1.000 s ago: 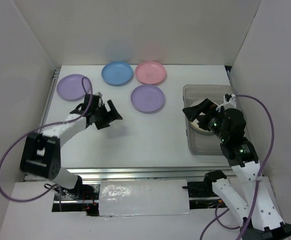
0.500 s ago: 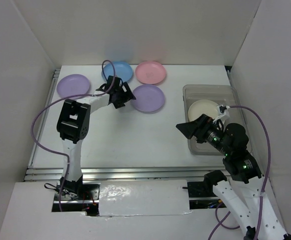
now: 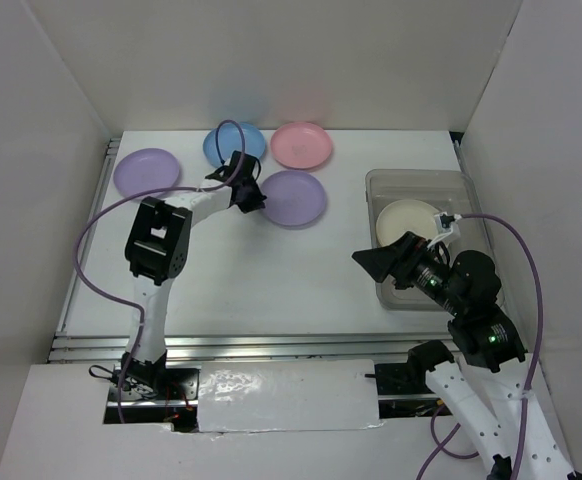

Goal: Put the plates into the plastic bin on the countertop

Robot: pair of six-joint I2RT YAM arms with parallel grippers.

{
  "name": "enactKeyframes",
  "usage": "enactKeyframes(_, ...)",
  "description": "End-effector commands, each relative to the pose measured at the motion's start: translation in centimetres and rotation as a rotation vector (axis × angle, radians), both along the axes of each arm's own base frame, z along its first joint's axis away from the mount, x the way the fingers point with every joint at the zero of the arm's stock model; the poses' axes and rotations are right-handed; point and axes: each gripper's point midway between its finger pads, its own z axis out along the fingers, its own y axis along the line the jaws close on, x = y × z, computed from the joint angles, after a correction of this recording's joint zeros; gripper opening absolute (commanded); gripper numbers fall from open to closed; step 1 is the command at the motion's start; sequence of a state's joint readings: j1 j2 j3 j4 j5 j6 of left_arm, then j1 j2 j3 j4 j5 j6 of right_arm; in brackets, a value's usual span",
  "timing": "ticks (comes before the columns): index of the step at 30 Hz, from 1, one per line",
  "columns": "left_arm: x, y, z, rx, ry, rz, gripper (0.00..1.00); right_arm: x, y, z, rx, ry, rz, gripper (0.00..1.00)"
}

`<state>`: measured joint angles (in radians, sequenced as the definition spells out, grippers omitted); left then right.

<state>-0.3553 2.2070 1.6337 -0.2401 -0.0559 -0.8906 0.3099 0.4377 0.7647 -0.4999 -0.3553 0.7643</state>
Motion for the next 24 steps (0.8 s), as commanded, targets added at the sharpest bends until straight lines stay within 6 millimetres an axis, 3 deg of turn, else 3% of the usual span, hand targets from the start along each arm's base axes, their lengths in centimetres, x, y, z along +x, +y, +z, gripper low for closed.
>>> enactKeyframes(1,-2.1,1.8,-0.5,0.129,0.063,-0.006,0.0,-0.1,0.0,0.3,-0.004,-0.025,0.005,1.0)
enactKeyframes(2,-2.9,1.5,0.2,0.151,0.061,-0.021,0.0,0.0,0.0,0.2,-0.006,-0.031,0.004,1.0)
enactKeyframes(3,-3.2,1.5,3.3,0.151,0.004,-0.018,0.0,0.3,0.1,-0.4,-0.01,-0.024,0.003,1.0)
enactKeyframes(4,-4.7,2.2,3.4,0.188,0.01,-0.015,0.0,0.8,0.1,-1.0,-0.016,-0.01,-0.003,1.0)
enactKeyframes(5,-5.7,1.7,8.1,0.165,-0.081,-0.029,0.0,1.3,0.2,-1.6,-0.024,-0.005,-0.008,1.0)
enactKeyframes(7,-9.0,1.6,9.4,0.163,-0.098,-0.063,0.0,2.7,0.3,-2.5,-0.053,0.012,-0.023,1.0)
enactKeyframes(8,-10.6,1.8,13.6,0.126,-0.176,-0.065,0.0,3.1,0.4,-2.9,-0.057,0.02,-0.026,1.0)
enactKeyframes(10,-13.9,1.6,14.4,0.12,-0.199,-0.097,0.0,4.7,0.7,-3.2,-0.073,0.028,-0.05,1.0)
enactKeyframes(11,-15.2,2.1,17.4,0.082,-0.266,-0.094,0.0,5.4,1.1,-3.7,-0.082,0.046,-0.045,1.0)
enactKeyframes(13,-18.2,2.2,18.6,0.052,-0.284,-0.138,0.0,6.5,2.0,-3.7,-0.089,0.043,-0.036,1.0)
enactKeyframes(17,-21.0,2.7,20.4,0.054,-0.308,-0.185,0.0,7.5,4.0,-3.1,-0.108,0.031,-0.006,1.0)
enactKeyframes(24,-23.3,3.9,20.6,0.087,-0.298,-0.221,0.0,7.8,7.2,-2.0,-0.11,0.013,0.03,1.0)
